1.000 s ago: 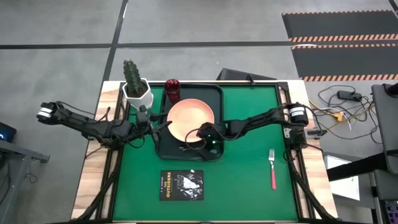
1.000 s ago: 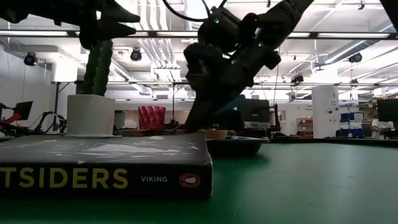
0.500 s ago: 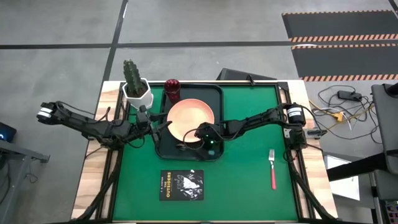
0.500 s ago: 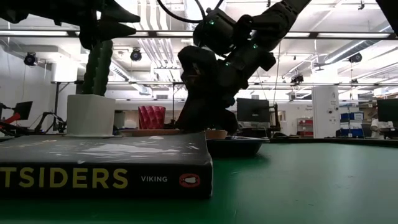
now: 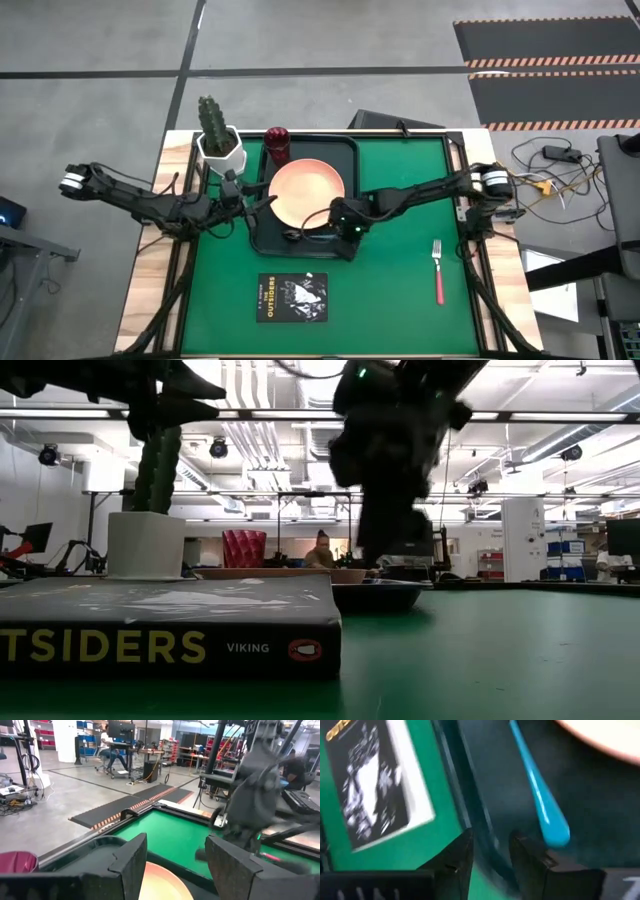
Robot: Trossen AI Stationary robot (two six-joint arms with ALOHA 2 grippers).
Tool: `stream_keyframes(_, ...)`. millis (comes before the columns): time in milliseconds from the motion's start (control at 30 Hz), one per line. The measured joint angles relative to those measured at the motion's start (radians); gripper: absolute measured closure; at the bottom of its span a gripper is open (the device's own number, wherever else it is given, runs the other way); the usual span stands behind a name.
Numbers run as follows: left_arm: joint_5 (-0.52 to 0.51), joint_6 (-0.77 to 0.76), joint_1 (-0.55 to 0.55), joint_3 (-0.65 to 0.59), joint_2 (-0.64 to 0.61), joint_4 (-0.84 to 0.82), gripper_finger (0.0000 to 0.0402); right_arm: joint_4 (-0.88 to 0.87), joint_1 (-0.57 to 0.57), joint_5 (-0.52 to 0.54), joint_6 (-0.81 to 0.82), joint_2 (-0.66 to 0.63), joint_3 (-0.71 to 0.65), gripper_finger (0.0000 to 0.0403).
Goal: Pick and place plate/cup/fork/spoon on tray
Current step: Put the pink fork on the black tray above the orange plate
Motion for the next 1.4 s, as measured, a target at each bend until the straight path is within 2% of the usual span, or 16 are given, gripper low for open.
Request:
stream_keyframes(167, 0.001, 0.000, 0.000, 0.000, 0.003, -0.001, 0.0221, -0.138, 0.057, 0.053, 0.082, -0.090, -0.040, 0.0314)
stream_keyframes(333, 0.001, 0.000, 0.000, 0.000, 0.003, -0.002, 0.0221, -0.177, 0.120, 0.065, 0.309, -0.208, -0.148, 0.0327)
stream_keyframes(433, 0.002, 0.021, 0.000, 0.000, 0.001, 0.000, 0.0221, -0.192, 0.179, 0.072, 0.513, -0.284, -0.250, 0.0328)
stream_keyframes(633, 0.002, 0.050, 0.000, 0.000, -0.002, 0.000, 0.0221, -0.227, 0.357, 0.025, 1.032, -0.455, -0.452, 0.0326)
stream_keyframes(733, 0.002, 0.074, 0.000, 0.000, -0.002, 0.000, 0.0221, -0.217, 0.456, 0.025, 1.237, -0.526, -0.490, 0.0314)
stream_keyframes(833, 0.002, 0.079, 0.000, 0.000, -0.002, -0.001, 0.0221, -0.258, 0.532, 0.039, 1.374, -0.549, -0.503, 0.0292)
stream_keyframes(933, 0.002, 0.103, 0.000, 0.000, -0.002, 0.000, 0.0221, -0.351, 0.587, 0.048, 1.472, -0.542, -0.504, 0.0270)
stream_keyframes(1100, 0.002, 0.123, 0.000, 0.000, -0.003, 0.001, 0.0221, -0.446, 0.621, 0.061, 1.532, -0.540, -0.504, 0.0248)
stream_keyframes(1400, 0.002, 0.123, 0.000, 0.000, -0.010, 0.001, 0.0221, -0.447, 0.619, 0.103, 1.537, -0.533, -0.586, 0.0252)
